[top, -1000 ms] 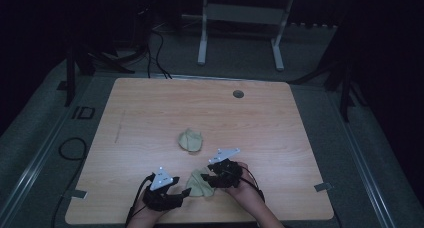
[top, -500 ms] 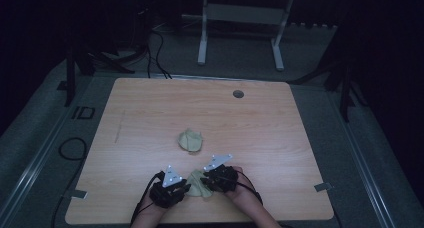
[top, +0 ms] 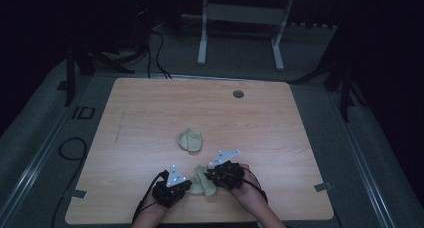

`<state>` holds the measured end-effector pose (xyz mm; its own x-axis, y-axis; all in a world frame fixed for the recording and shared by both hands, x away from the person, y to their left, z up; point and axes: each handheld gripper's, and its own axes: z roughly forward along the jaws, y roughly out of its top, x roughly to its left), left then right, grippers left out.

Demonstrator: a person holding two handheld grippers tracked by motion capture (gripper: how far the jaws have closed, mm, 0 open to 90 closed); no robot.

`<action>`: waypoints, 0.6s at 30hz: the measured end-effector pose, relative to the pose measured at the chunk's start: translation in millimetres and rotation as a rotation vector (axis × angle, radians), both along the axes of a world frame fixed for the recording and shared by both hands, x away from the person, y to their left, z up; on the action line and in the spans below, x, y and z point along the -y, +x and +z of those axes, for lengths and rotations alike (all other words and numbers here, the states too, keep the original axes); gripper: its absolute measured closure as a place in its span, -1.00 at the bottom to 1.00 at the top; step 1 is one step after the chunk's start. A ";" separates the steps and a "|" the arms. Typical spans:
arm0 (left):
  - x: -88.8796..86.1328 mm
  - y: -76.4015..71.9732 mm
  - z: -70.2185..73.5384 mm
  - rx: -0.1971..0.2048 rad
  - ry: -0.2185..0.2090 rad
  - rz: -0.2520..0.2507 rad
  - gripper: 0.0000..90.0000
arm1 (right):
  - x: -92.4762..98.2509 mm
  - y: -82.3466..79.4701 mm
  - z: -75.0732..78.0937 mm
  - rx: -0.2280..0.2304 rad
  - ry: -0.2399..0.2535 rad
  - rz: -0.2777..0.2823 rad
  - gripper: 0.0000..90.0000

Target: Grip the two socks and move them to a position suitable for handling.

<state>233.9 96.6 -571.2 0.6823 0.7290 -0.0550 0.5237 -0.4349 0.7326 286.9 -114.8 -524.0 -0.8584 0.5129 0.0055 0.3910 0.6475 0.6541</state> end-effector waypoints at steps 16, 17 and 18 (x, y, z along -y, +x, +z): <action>-0.1 2.4 1.3 0.013 0.029 -0.044 0.94 | 69.3 -7.4 36.6 0.004 0.108 -0.149 0.82; -0.7 3.3 1.2 0.015 0.030 -0.054 0.94 | 75.0 -8.6 36.4 -0.003 0.112 -0.162 0.82; -1.3 4.5 1.2 0.011 0.026 -0.059 0.94 | 80.6 -9.2 34.9 -0.013 0.112 -0.167 0.82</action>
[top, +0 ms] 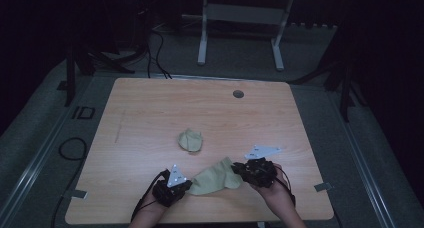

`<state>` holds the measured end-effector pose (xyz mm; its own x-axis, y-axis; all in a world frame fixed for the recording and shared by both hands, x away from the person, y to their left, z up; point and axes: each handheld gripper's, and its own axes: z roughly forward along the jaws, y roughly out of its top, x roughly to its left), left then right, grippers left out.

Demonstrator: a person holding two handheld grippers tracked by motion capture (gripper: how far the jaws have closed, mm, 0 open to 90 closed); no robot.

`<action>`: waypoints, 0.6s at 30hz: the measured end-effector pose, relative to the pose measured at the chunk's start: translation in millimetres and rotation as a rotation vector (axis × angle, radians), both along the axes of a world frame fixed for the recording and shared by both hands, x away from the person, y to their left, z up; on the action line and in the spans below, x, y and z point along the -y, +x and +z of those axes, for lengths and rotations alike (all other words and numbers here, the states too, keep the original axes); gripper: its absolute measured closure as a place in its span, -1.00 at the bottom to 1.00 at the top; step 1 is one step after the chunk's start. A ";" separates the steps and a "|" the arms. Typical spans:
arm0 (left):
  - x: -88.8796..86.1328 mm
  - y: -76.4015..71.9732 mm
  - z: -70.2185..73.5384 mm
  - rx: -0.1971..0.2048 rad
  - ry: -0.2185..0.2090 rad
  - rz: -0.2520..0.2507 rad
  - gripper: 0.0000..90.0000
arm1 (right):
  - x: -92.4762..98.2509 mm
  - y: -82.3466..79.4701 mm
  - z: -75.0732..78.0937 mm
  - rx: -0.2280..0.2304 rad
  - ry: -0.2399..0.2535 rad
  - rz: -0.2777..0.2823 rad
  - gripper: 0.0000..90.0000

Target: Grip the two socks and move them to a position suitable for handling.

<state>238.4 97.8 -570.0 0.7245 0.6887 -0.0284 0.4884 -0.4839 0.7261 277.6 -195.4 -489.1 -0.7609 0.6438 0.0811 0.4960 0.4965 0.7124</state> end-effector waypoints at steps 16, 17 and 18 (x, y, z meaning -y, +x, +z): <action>8.6 -2.8 10.1 0.006 -0.067 -0.058 0.57 | 41.0 -11.9 -42.4 -0.109 -0.035 -0.091 0.42; 9.8 -4.6 13.0 0.014 -0.067 -0.061 0.57 | 40.6 -13.1 -40.1 -0.100 -0.030 -0.088 0.46; 11.8 -6.6 15.4 0.015 -0.072 -0.067 0.60 | 39.5 -14.6 -38.2 -0.089 -0.032 -0.084 0.53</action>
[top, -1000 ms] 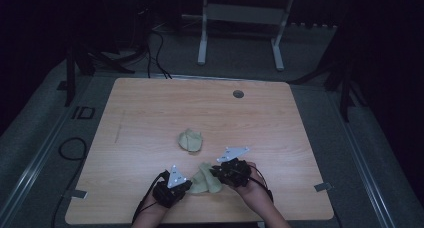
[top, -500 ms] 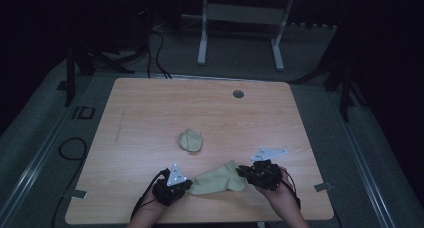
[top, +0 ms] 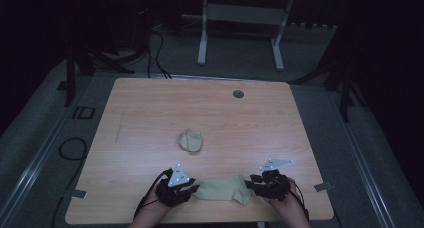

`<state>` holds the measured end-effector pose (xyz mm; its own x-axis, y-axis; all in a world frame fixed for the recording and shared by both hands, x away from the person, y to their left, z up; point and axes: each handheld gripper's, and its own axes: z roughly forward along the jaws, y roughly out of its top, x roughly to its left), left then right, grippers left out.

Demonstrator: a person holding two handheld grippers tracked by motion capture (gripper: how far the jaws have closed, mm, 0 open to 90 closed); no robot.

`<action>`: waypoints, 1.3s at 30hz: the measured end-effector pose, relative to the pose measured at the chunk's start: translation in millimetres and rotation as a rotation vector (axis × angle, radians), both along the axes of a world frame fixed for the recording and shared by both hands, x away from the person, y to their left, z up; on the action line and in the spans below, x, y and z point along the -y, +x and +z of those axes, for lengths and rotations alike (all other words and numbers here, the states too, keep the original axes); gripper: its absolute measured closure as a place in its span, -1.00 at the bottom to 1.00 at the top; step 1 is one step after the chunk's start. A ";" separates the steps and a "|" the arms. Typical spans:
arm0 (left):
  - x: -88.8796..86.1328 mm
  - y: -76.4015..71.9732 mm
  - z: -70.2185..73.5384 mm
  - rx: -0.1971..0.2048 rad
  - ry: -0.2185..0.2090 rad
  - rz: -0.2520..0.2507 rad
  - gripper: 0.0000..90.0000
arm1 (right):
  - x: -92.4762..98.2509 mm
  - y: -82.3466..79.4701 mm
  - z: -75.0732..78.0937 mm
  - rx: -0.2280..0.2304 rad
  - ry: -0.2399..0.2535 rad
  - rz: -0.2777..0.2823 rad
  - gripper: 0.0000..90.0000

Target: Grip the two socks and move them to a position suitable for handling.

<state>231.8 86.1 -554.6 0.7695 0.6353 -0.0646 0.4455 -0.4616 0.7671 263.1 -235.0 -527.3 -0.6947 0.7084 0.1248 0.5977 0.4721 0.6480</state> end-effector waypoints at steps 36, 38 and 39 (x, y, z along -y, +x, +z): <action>38.8 -0.5 -14.9 -0.098 0.010 -0.083 0.90 | 12.6 -17.7 -25.1 -0.029 -0.051 0.007 0.92; 38.7 1.4 -14.7 -0.100 0.008 -0.082 0.89 | 13.6 -16.3 -24.6 -0.037 -0.051 0.002 0.90; 38.7 1.8 -14.7 -0.099 0.008 -0.084 0.87 | 13.2 -16.2 -24.1 -0.040 -0.053 0.004 0.86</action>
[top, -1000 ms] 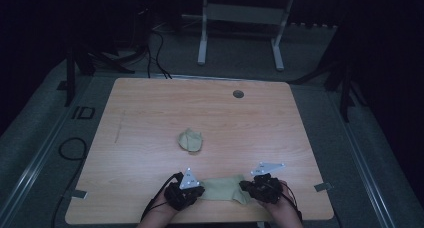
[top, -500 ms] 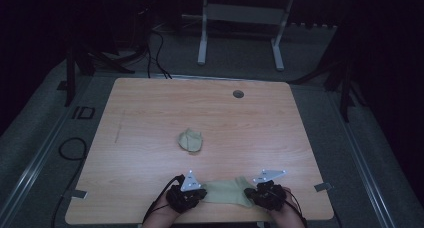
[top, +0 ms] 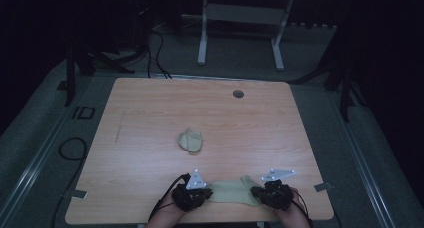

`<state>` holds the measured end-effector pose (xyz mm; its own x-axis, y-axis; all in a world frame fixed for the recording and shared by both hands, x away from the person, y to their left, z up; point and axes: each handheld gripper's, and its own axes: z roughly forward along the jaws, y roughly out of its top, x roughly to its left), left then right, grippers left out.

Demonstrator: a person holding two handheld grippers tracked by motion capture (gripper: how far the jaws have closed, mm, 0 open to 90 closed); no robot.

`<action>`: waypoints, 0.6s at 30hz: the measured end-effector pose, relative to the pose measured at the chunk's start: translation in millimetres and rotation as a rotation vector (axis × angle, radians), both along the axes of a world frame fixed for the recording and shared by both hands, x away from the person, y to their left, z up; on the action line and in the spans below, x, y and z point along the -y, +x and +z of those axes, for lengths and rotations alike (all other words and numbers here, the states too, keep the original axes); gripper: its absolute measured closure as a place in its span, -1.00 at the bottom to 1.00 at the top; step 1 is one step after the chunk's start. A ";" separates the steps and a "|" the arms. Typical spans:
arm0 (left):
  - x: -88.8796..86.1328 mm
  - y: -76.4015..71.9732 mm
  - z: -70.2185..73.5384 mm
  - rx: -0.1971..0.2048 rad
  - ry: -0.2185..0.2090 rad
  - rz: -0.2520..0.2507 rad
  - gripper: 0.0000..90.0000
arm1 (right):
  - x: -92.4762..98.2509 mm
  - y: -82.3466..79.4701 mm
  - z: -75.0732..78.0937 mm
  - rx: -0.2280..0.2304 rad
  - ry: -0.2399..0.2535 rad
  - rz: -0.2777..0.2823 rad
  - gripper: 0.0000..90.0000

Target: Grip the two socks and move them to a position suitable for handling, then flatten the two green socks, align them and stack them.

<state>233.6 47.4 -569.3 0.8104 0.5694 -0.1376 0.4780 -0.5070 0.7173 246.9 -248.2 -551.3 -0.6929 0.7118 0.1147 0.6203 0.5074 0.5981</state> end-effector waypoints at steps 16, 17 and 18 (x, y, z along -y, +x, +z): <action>-29.0 -10.0 16.1 0.071 -0.045 0.046 -0.03 | -12.2 7.0 21.4 0.045 0.066 0.037 0.04; -32.4 -11.4 16.6 0.071 -0.053 0.054 -0.04 | -13.2 7.6 23.6 0.049 0.074 0.047 0.01; -36.2 -12.6 17.1 0.071 -0.058 0.053 -0.07 | -14.5 8.7 25.9 0.055 0.076 0.057 0.01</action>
